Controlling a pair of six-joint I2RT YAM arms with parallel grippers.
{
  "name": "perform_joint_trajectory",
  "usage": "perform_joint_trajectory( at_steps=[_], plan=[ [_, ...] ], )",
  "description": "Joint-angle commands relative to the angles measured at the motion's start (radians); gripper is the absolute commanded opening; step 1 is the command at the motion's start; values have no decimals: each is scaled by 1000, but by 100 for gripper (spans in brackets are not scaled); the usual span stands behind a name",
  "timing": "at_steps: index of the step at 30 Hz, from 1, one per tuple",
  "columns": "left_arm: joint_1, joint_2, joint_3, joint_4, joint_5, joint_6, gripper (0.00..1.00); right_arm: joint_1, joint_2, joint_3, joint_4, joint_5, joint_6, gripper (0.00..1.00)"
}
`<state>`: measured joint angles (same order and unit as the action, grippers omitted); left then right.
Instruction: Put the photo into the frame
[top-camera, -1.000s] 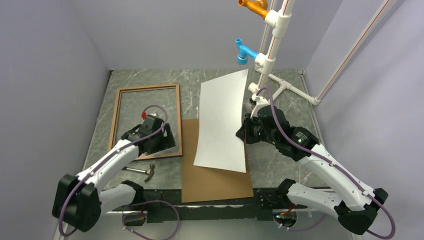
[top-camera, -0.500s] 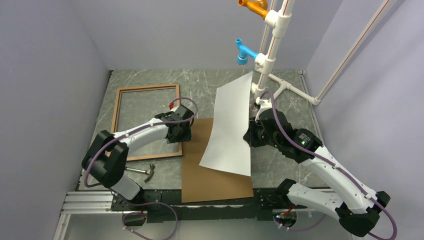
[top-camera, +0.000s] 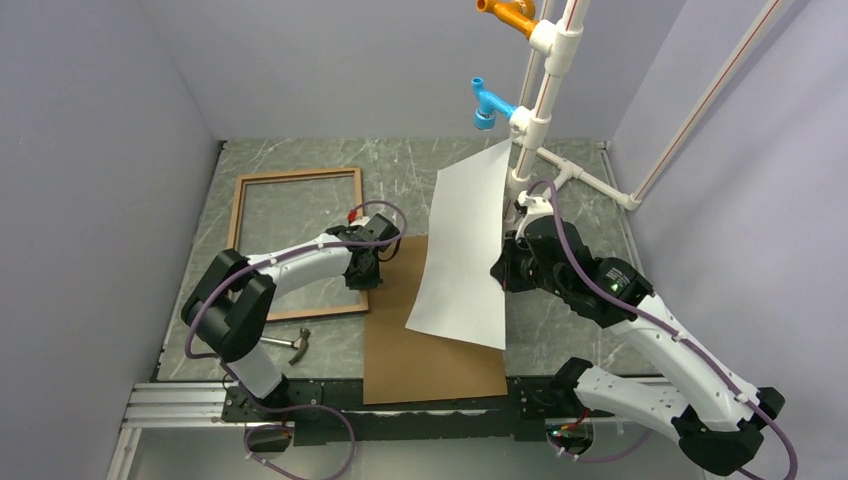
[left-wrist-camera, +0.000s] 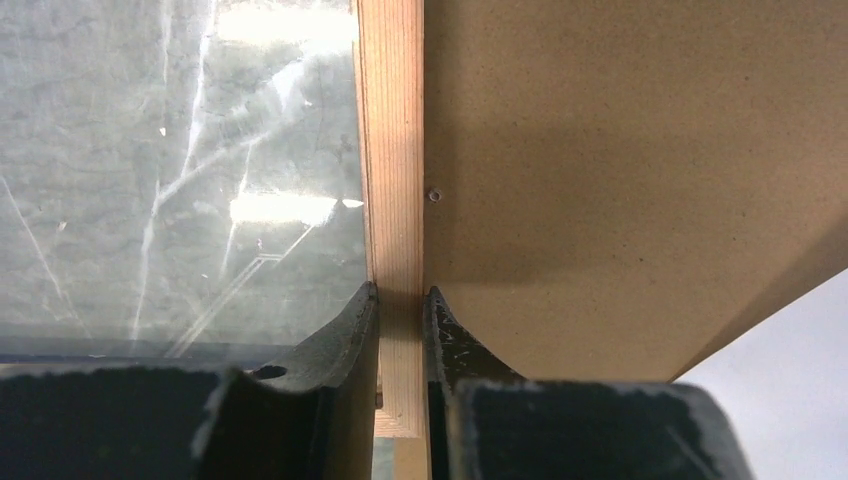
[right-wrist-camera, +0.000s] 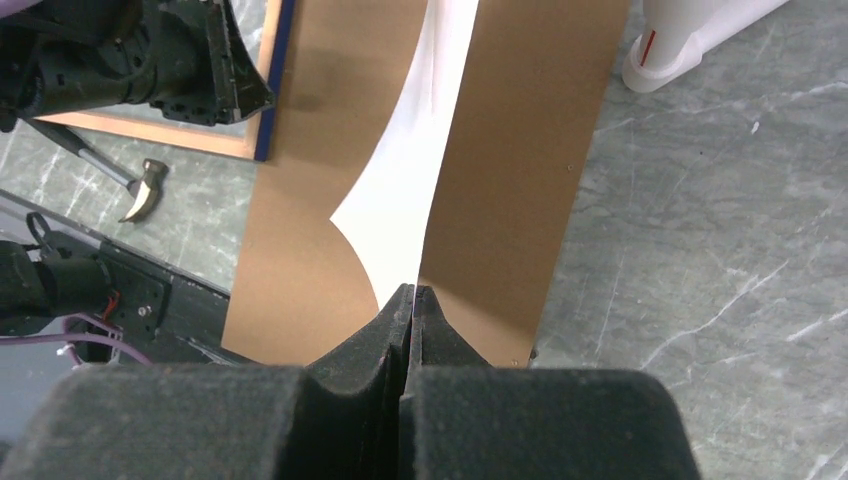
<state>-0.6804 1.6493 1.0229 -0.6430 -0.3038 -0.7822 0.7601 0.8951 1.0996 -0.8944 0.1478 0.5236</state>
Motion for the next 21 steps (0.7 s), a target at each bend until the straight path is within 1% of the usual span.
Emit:
perform_joint_trajectory(
  at_steps=[1,6,12,17,21],
  plan=[
    [-31,-9,68,-41,-24,-19,0,-3,-27,74,-15,12,-7,0],
    [-64,-58,111,-90,-41,-40,0,-2,-49,118,-29,12,-7,0],
    [-102,-87,150,-79,-14,-56,0,-2,-107,140,20,-47,-18,0],
    [-143,-62,175,-17,37,-69,0,-3,-132,161,30,-79,-17,0],
    [-180,-10,233,8,66,-76,0,-4,-134,194,16,-78,-18,0]
  ],
)
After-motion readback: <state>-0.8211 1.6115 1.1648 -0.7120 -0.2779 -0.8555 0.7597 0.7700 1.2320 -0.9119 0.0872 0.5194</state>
